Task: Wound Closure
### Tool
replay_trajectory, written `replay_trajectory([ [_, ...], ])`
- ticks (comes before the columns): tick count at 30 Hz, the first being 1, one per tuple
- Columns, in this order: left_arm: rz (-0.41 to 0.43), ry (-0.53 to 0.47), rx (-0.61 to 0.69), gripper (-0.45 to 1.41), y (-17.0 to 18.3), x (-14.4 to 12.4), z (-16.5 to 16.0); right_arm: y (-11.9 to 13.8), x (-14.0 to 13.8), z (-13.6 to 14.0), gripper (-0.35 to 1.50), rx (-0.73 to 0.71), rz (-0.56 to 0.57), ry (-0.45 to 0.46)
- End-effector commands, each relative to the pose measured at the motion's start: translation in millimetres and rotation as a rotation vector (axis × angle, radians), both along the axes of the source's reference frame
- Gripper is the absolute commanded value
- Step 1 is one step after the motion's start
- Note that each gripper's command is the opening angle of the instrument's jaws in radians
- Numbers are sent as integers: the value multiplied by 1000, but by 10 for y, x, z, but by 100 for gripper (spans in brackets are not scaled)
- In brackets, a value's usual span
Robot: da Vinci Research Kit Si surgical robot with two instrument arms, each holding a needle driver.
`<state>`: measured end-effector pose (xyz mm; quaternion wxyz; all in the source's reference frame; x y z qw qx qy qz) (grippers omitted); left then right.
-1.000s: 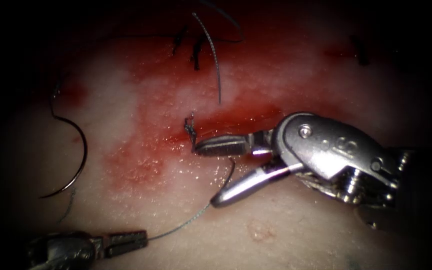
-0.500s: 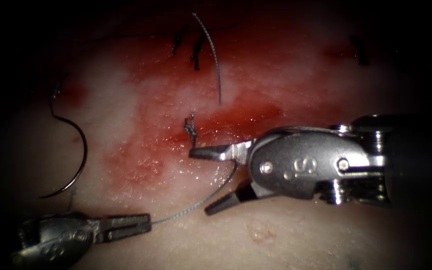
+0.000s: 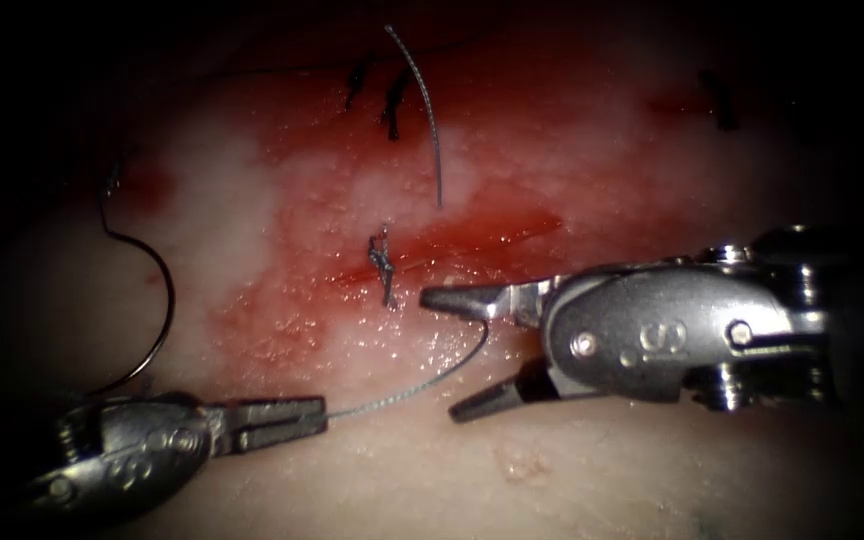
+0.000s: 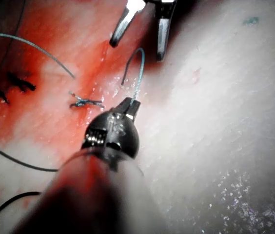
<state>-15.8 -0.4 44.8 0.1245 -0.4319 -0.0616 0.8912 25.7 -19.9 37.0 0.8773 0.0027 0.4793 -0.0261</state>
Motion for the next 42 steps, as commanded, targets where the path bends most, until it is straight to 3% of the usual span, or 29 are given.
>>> replay_trajectory([
  [1, -1, 0, 2, -45, 1, -6, 6, -5, 14, 6, 133, -17, -6, -12],
  [5, -1, -1, -3, -45, 2, -8, 6, -8, 22, 8, 133, -61, -27, -35],
  [7, -5, 1, -5, -45, 3, -8, 6, -11, 24, 7, 119, -69, -42, -45],
  [9, -6, 1, -5, -45, 3, -9, 6, -14, 24, 5, 59, -69, -46, -46],
  [11, -3, 2, -9, -45, 3, -10, 6, -15, 21, 1, -35, -60, -63, -43],
  [17, -7, -1, -12, -45, 3, -11, 6, -15, 13, -1, -35, -58, -114, -66],
  [18, -11, 0, -14, -35, 4, -11, 6, -15, 11, 0, -35, -58, -120, -69],
  [20, -30, 3, -26, 36, 5, -11, 5, -17, 7, 3, -35, -63, -138, -76],
  [23, -77, 17, -53, 66, 8, -10, 3, -18, -2, 8, -35, -43, -120, -88],
  [27, -170, 77, -95, 66, 12, -7, -4, -14, -17, 18, -35, -42, -103, -113],
  [33, -192, 186, -141, 64, 4, 6, -16, -10, -35, 28, -35, -40, -91, -149],
  [42, -107, 400, -121, 59, -20, 21, -16, -11, -40, 29, -35, -37, -101, -160],
])
